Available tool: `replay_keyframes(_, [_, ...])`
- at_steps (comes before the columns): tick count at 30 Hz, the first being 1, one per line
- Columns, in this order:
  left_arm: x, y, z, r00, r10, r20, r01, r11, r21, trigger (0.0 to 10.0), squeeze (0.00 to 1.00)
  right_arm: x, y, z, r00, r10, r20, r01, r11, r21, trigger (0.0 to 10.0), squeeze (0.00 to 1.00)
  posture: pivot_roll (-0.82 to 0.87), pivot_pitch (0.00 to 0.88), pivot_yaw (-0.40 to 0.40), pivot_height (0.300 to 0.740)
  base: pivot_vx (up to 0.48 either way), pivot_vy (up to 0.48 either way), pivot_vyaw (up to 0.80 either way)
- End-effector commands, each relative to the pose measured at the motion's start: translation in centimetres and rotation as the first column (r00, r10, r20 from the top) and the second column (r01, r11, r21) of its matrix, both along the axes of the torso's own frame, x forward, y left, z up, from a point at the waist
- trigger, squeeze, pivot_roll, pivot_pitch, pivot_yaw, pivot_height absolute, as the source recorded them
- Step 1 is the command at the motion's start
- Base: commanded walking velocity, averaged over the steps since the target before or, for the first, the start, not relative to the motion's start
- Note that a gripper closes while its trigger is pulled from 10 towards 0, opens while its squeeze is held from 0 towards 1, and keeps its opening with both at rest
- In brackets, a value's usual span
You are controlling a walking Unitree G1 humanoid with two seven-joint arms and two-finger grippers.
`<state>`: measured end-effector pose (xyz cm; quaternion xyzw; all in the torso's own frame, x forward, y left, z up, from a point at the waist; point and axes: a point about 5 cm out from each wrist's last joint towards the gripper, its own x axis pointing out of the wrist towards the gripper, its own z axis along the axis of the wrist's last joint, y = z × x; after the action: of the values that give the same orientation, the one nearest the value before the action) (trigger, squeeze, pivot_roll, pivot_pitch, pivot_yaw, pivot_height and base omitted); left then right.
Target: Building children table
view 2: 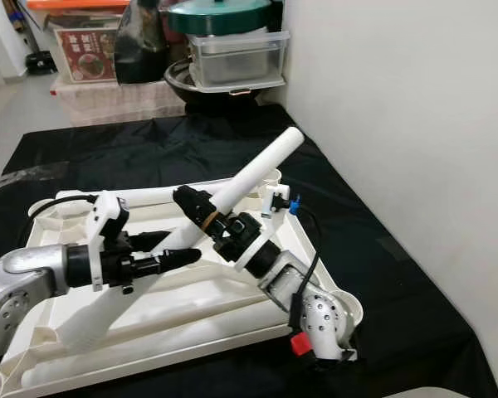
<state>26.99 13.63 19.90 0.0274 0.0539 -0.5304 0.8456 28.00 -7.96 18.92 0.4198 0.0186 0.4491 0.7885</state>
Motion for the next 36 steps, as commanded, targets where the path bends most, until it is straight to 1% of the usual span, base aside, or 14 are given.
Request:
replay_keyframes(1, [0.0,-0.2,0.0,1.000,-0.020,0.006,0.020,1.000,0.001,10.0,0.00,0.0,0.4,-0.3,1.000,0.015,-0.024,-0.015,1.000,0.002,9.7,0.00,0.00,0.000,-0.017,0.740,0.000,0.000,0.00])
replay_keyframes(2, [-0.1,-0.3,0.0,1.000,-0.028,0.006,0.028,1.000,0.001,10.0,0.00,0.1,0.4,-0.4,0.999,0.008,-0.031,-0.008,1.000,0.000,9.5,0.00,0.01,0.000,-0.020,0.740,0.000,0.000,0.00])
replay_keyframes(4, [-0.1,-0.3,0.0,1.000,-0.028,0.006,0.028,1.000,0.001,10.0,0.00,0.1,0.4,-0.4,0.999,0.008,-0.031,-0.008,1.000,0.000,9.5,0.00,0.01,0.000,-0.020,0.740,0.000,0.000,0.00])
replay_keyframes(5, [-0.1,-0.4,0.0,0.999,-0.034,0.006,0.034,0.999,0.000,10.0,0.00,0.3,0.4,-0.6,0.999,-0.006,-0.039,0.006,1.000,-0.005,8.6,0.00,0.01,0.000,-0.023,0.740,0.000,0.000,0.00])
replay_keyframes(6, [-0.1,-0.4,0.0,0.999,-0.034,0.006,0.034,0.999,0.000,10.0,0.00,0.3,0.4,-0.6,0.999,-0.006,-0.039,0.006,1.000,-0.005,8.6,0.00,0.01,0.000,-0.023,0.740,0.000,0.000,0.00])
replay_keyframes(7, [-0.1,-0.6,-0.1,0.999,-0.042,0.005,0.042,0.999,0.000,10.0,0.00,0.5,0.3,-0.7,0.999,-0.018,-0.045,0.018,1.000,-0.003,4.5,0.00,0.01,0.000,-0.024,0.740,0.000,0.000,0.00])
replay_keyframes(8, [-0.2,-0.7,-0.2,0.999,-0.048,0.004,0.048,0.999,0.000,10.0,0.00,0.6,0.2,-0.7,0.999,-0.027,-0.047,0.027,1.000,0.001,1.2,0.00,0.01,0.000,-0.023,0.740,0.000,0.000,0.00])
replay_keyframes(10, [-0.2,-0.7,-0.2,0.999,-0.048,0.004,0.048,0.999,0.000,10.0,0.00,0.6,0.2,-0.7,0.999,-0.027,-0.047,0.027,1.000,0.001,1.2,0.00,0.01,0.000,-0.023,0.740,0.000,0.000,0.00])
replay_keyframes(11, [-0.2,-0.8,-0.3,0.999,-0.053,0.002,0.053,0.999,0.000,10.0,0.00,0.6,0.1,-0.7,0.998,-0.031,-0.049,0.032,0.999,0.008,0.0,0.00,0.00,0.000,-0.024,0.740,0.000,0.000,0.00])
replay_keyframes(25, [-0.2,-1.1,-1.1,0.998,-0.059,-0.003,0.059,0.998,0.002,10.0,0.00,0.8,0.0,-0.5,0.998,-0.050,-0.048,0.051,0.999,0.018,0.0,0.00,-0.01,0.000,-0.023,0.740,0.000,0.000,0.00])
replay_keyframes(26, [0.1,-1.1,-1.1,0.999,-0.028,0.016,0.028,1.000,-0.005,10.0,1.00,0.7,0.0,-0.4,0.998,-0.050,-0.046,0.051,0.999,0.018,0.0,0.00,-0.01,0.000,-0.025,0.740,0.000,0.000,0.00])
replay_keyframes(28, [0.1,-1.1,-1.1,0.999,-0.028,0.016,0.028,1.000,-0.005,10.0,1.00,0.7,0.0,-0.4,0.998,-0.050,-0.046,0.051,0.999,0.018,0.0,0.00,-0.01,0.000,-0.025,0.740,0.000,0.000,0.00])
replay_keyframes(33, [1.2,-0.5,-0.8,0.996,0.079,0.043,-0.077,0.996,-0.050,10.0,1.00,0.9,-0.2,-0.3,0.997,-0.059,-0.040,0.060,0.998,0.014,0.0,0.00,-0.01,0.000,-0.030,0.740,0.000,0.000,0.00])
replay_keyframes(36, [1.3,-0.3,-0.6,0.994,0.101,0.042,-0.099,0.993,-0.060,10.0,1.00,1.1,-0.4,-0.3,0.997,-0.070,-0.041,0.071,0.997,0.014,0.0,0.00,-0.01,0.000,-0.030,0.740,0.000,0.000,0.00])
